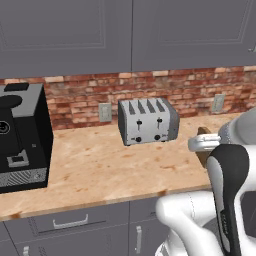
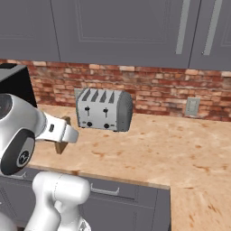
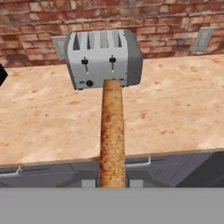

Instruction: Start the toaster. Once the lever pops up, take the bread to the plate on the dining counter.

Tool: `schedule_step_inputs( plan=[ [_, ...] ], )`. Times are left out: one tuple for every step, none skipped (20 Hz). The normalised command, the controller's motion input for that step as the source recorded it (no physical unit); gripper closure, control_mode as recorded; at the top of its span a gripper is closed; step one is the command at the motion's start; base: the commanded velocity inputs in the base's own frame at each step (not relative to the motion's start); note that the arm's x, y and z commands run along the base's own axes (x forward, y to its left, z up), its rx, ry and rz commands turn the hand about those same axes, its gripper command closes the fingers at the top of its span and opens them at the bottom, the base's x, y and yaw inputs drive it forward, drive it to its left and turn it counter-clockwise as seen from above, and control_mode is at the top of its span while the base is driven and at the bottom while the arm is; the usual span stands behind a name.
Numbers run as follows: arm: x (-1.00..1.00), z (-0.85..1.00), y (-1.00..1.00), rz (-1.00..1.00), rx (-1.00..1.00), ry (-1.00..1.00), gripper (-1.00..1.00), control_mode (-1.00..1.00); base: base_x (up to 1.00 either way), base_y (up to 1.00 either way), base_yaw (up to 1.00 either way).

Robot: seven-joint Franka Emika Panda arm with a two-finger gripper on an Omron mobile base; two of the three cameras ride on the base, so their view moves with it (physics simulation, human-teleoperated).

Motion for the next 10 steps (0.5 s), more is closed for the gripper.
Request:
schedule_step_inputs(
  plan=[
    [-0.26, 0.00, 0.00, 0.00, 0.00, 0.00, 1.00, -1.00, 0.00, 0.00, 0.00],
    [-0.13, 0.00, 0.00, 0.00, 0.00, 0.00, 1.00, -1.00, 0.00, 0.00, 0.00],
    [0.00, 0.00, 0.03, 0.00, 0.00, 0.00, 1.00, -1.00, 0.00, 0.00, 0.00],
    [-0.01, 0.00, 0.00, 0.00, 0.00, 0.00, 1.00, -1.00, 0.00, 0.00, 0.00],
    [-0.11, 0.00, 0.00, 0.00, 0.00, 0.00, 1.00, -1.00, 0.00, 0.00, 0.00],
    [-0.19, 0.00, 0.00, 0.00, 0.00, 0.00, 1.00, -1.00, 0.00, 0.00, 0.00],
    [0.00, 0.00, 0.00, 0.00, 0.00, 0.00, 1.00, 1.00, -0.28, 0.00, 0.00],
    [0.00, 0.00, 0.00, 0.00, 0.00, 0.00, 1.00, 1.00, -0.46, 0.00, 0.00],
    [0.00, 0.00, 0.00, 0.00, 0.00, 0.00, 1.00, 1.00, -0.77, 0.00, 0.00],
    [0.00, 0.00, 0.00, 0.00, 0.00, 0.00, 1.00, 1.00, -1.00, 0.00, 0.05]
  ],
)
